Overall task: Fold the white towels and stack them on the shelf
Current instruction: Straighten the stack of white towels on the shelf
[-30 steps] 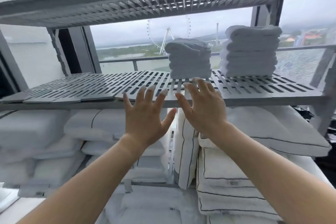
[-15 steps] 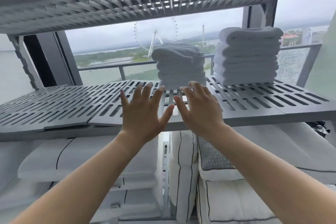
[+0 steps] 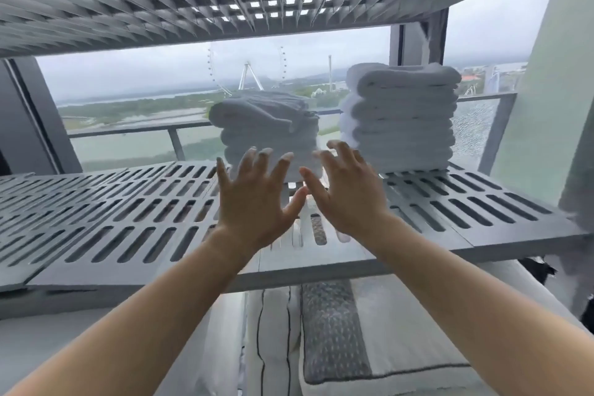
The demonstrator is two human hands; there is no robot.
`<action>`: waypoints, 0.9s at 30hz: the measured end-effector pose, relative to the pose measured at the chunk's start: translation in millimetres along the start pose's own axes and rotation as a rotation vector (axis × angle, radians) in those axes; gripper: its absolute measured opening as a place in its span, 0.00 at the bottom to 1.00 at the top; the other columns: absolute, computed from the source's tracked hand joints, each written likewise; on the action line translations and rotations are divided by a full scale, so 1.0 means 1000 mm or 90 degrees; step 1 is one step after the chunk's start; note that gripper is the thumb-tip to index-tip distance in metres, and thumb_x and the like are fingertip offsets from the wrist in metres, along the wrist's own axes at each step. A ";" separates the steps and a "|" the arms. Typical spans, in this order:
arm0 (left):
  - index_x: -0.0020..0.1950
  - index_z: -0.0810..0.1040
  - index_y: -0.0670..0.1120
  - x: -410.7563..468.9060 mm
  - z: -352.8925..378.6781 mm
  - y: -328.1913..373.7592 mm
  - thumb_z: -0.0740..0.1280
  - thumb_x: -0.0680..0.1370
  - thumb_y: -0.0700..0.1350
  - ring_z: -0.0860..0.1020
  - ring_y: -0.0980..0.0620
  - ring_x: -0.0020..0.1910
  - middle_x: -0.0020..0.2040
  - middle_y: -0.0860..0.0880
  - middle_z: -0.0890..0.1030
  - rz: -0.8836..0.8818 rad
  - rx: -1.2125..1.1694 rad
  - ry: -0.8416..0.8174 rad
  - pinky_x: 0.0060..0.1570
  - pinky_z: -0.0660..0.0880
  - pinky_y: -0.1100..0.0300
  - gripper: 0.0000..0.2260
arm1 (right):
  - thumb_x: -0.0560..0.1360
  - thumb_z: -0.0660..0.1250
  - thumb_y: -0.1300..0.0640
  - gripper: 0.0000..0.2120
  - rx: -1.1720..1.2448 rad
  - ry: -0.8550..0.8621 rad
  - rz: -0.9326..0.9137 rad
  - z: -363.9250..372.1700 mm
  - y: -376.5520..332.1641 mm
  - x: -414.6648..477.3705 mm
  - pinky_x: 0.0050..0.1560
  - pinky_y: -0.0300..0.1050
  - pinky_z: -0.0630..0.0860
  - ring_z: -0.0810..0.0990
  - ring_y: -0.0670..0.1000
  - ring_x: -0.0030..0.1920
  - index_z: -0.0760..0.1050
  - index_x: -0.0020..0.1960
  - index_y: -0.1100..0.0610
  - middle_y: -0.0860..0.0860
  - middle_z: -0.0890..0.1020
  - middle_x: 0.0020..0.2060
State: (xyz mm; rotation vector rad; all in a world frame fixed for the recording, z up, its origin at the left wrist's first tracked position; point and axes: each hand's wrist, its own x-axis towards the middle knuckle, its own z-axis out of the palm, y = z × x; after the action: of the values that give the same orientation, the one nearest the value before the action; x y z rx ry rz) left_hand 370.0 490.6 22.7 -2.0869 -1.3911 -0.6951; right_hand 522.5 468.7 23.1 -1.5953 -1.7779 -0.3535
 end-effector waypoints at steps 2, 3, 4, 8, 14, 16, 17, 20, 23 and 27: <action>0.70 0.63 0.54 0.013 0.008 0.011 0.49 0.73 0.65 0.63 0.45 0.71 0.69 0.47 0.69 -0.009 -0.005 0.021 0.66 0.55 0.32 0.28 | 0.77 0.51 0.40 0.25 0.002 0.006 -0.019 0.001 0.017 0.013 0.64 0.56 0.67 0.65 0.55 0.69 0.68 0.67 0.54 0.52 0.66 0.70; 0.70 0.63 0.54 0.019 0.012 0.016 0.49 0.73 0.65 0.64 0.45 0.71 0.69 0.47 0.69 -0.013 -0.004 0.028 0.66 0.56 0.32 0.28 | 0.77 0.51 0.40 0.25 0.005 0.011 -0.027 0.001 0.025 0.019 0.64 0.55 0.68 0.65 0.54 0.69 0.68 0.67 0.54 0.52 0.66 0.69; 0.70 0.63 0.54 0.026 0.016 0.021 0.48 0.73 0.65 0.64 0.44 0.71 0.69 0.47 0.69 -0.018 0.000 0.032 0.66 0.56 0.31 0.29 | 0.77 0.51 0.40 0.25 0.007 0.015 -0.032 0.002 0.032 0.025 0.64 0.55 0.68 0.65 0.54 0.69 0.68 0.67 0.54 0.52 0.66 0.69; 0.70 0.62 0.54 0.047 0.030 0.030 0.44 0.73 0.66 0.63 0.46 0.71 0.70 0.48 0.68 -0.043 0.017 0.033 0.65 0.57 0.32 0.30 | 0.77 0.51 0.40 0.25 0.002 0.034 -0.046 0.008 0.056 0.050 0.63 0.55 0.68 0.66 0.54 0.68 0.69 0.66 0.53 0.51 0.67 0.69; 0.70 0.62 0.54 0.080 0.046 0.007 0.49 0.74 0.65 0.62 0.45 0.72 0.70 0.47 0.67 -0.046 0.039 0.057 0.67 0.55 0.32 0.28 | 0.77 0.52 0.41 0.24 0.010 0.063 -0.085 0.023 0.056 0.093 0.60 0.54 0.70 0.68 0.55 0.66 0.70 0.64 0.54 0.53 0.69 0.67; 0.69 0.63 0.53 0.092 0.049 -0.007 0.51 0.74 0.64 0.63 0.45 0.71 0.69 0.46 0.68 -0.046 0.038 0.069 0.67 0.54 0.32 0.27 | 0.77 0.53 0.41 0.23 0.002 0.063 -0.092 0.031 0.049 0.106 0.59 0.53 0.70 0.69 0.55 0.66 0.70 0.64 0.54 0.53 0.69 0.67; 0.69 0.64 0.52 0.098 0.052 -0.015 0.52 0.74 0.64 0.63 0.44 0.71 0.69 0.46 0.69 -0.044 0.041 0.075 0.67 0.55 0.32 0.27 | 0.78 0.53 0.42 0.22 -0.001 0.059 -0.095 0.036 0.044 0.112 0.59 0.53 0.70 0.69 0.55 0.66 0.70 0.63 0.54 0.53 0.69 0.67; 0.69 0.63 0.52 0.115 0.058 -0.047 0.53 0.74 0.64 0.65 0.44 0.70 0.68 0.46 0.70 -0.040 0.067 0.079 0.67 0.55 0.33 0.27 | 0.78 0.54 0.43 0.21 -0.004 0.048 -0.102 0.050 0.027 0.130 0.58 0.54 0.70 0.70 0.56 0.65 0.70 0.63 0.55 0.54 0.70 0.65; 0.69 0.63 0.51 0.133 0.065 -0.083 0.54 0.74 0.64 0.66 0.43 0.68 0.67 0.45 0.70 -0.040 0.081 0.071 0.66 0.55 0.34 0.27 | 0.78 0.54 0.44 0.21 -0.014 0.043 -0.095 0.063 0.009 0.148 0.59 0.54 0.71 0.70 0.57 0.63 0.69 0.63 0.56 0.55 0.70 0.64; 0.68 0.64 0.51 0.153 0.074 -0.126 0.56 0.74 0.63 0.66 0.44 0.68 0.67 0.45 0.70 -0.016 0.092 0.059 0.66 0.55 0.32 0.27 | 0.77 0.55 0.44 0.21 -0.021 0.029 -0.061 0.086 -0.014 0.169 0.60 0.55 0.71 0.69 0.57 0.63 0.66 0.63 0.56 0.55 0.69 0.64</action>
State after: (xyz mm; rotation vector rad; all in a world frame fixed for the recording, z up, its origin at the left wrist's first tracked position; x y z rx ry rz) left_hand 312.6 682.6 90.1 -1.9050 -1.3758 -0.6730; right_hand 484.1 646.6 76.7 -1.5166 -1.8270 -0.4633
